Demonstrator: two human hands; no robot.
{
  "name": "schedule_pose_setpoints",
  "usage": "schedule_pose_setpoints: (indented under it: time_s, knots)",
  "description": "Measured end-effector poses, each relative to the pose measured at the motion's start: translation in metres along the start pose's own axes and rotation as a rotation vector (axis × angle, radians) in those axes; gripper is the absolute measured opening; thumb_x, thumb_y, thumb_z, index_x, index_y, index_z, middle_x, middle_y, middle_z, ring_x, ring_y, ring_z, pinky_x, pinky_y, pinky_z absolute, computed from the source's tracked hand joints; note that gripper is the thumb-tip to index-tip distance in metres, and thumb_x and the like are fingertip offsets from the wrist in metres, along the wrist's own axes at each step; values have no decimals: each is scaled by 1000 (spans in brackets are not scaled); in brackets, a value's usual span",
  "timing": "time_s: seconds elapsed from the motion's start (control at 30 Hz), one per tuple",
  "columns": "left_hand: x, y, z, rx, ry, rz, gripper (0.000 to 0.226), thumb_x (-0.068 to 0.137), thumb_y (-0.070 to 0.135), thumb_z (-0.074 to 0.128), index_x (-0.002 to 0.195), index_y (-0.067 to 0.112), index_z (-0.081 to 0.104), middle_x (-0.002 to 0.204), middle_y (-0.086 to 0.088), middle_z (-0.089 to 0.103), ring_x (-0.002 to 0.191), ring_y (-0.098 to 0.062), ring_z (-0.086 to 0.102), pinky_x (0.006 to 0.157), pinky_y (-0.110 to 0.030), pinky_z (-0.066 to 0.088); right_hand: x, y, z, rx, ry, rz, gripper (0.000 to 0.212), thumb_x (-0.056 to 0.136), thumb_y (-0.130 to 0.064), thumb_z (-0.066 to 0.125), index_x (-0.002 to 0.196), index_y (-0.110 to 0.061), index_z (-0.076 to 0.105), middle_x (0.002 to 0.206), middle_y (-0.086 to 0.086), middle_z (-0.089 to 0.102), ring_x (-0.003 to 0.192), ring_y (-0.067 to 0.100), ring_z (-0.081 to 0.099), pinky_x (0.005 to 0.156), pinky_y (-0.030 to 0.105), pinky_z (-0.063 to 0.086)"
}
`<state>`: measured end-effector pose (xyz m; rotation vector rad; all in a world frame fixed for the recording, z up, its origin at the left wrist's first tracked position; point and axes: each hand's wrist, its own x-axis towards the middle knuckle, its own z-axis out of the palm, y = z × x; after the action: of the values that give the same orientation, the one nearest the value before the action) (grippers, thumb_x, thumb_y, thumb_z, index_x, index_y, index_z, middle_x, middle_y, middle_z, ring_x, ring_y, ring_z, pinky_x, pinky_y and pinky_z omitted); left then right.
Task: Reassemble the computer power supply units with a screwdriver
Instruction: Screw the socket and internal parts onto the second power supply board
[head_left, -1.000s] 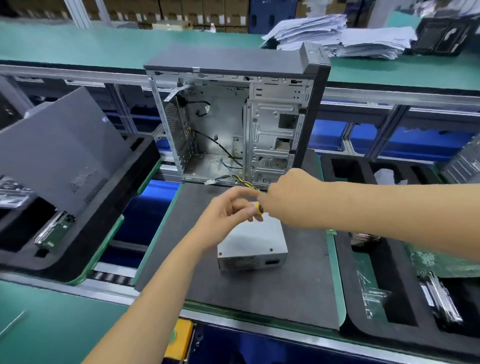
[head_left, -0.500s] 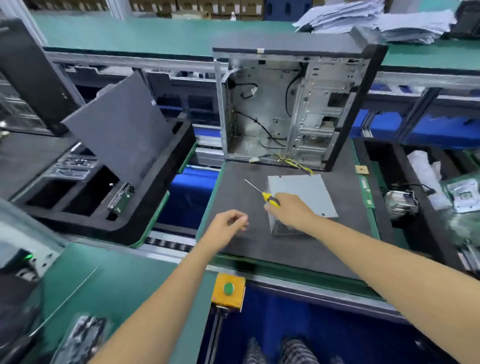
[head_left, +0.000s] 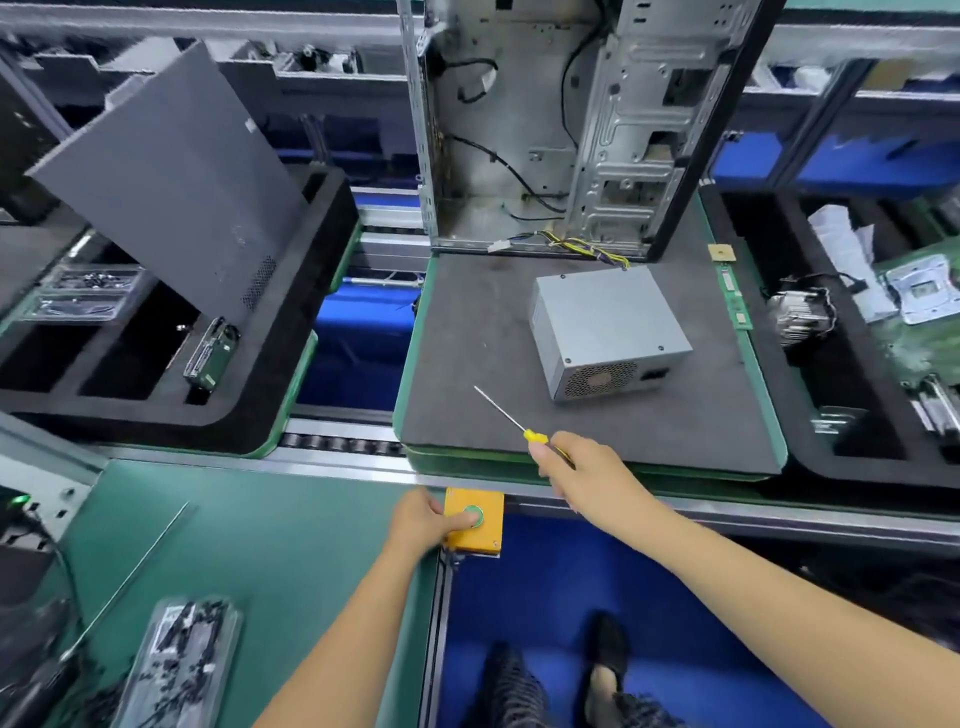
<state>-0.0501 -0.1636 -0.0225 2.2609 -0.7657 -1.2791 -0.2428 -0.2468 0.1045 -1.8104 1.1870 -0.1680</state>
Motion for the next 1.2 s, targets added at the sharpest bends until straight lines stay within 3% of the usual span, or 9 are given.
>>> schedule_pose_setpoints:
  time_s: [0.23,0.43,0.53,0.63,0.8,0.9,0.97,1.07,1.2]
  knots:
    - [4,-2,0,-90,-50,-111,56,67,36,90,89,9,45,81,-6,56,69,-17,51,55,-26,39,-27,2,-4,11,-4,-53,31,98,-42,44,74,-21,44,64,-4,52,56,10,45,57,25,38]
    - [1,9,-3,-110,-91,-153,46,69,28,89,68,12,46,68,-6,56,68,-20,55,68,-32,44,-30,0,-24,-15,32,-110,39,97,-43,44,86,-6,52,63,-2,42,56,14,35,53,28,30]
    - [1,11,-4,-117,-85,-161,45,67,27,90,74,11,48,70,-6,58,65,-18,56,63,-31,43,-36,6,-34,-49,31,-121,38,96,-45,45,84,-10,53,65,-2,44,54,13,34,51,26,29]
    - [1,15,-4,-95,-114,-172,51,69,30,89,91,6,50,90,-10,59,78,-22,56,73,-36,43,-41,9,-45,-88,33,-120,42,96,-45,46,86,-5,54,65,2,45,55,14,34,52,27,28]
    - [-18,33,-20,562,-65,-51,54,83,60,66,70,11,49,60,-2,55,49,-17,53,55,-23,42,-48,9,-81,-101,27,-150,37,96,-44,46,85,-8,52,60,0,54,49,9,40,50,22,34]
    - [-38,78,-22,508,-223,59,51,97,43,54,58,11,54,41,3,50,36,-13,48,42,-17,38,-55,19,-113,-84,-23,-163,17,96,-37,50,85,-25,48,64,-3,61,46,5,44,54,23,40]
    - [-55,127,-11,401,-264,187,51,100,39,50,57,13,54,42,2,50,38,-11,48,42,-18,36,-59,33,-134,-77,-6,-170,18,95,-35,52,81,-29,43,65,-3,54,50,6,42,56,25,37]
    - [-78,212,31,294,-299,380,49,102,35,47,58,14,53,47,1,48,42,-11,44,43,-19,33,-66,63,-174,-95,72,-167,24,95,-37,52,79,-23,40,64,-7,34,52,6,30,53,23,26]
    - [-88,314,127,204,-343,515,47,102,31,49,58,13,51,46,1,46,37,-9,43,41,-17,32,-78,120,-246,-64,142,-153,25,95,-38,53,77,-23,42,59,-10,34,47,5,31,48,18,24]
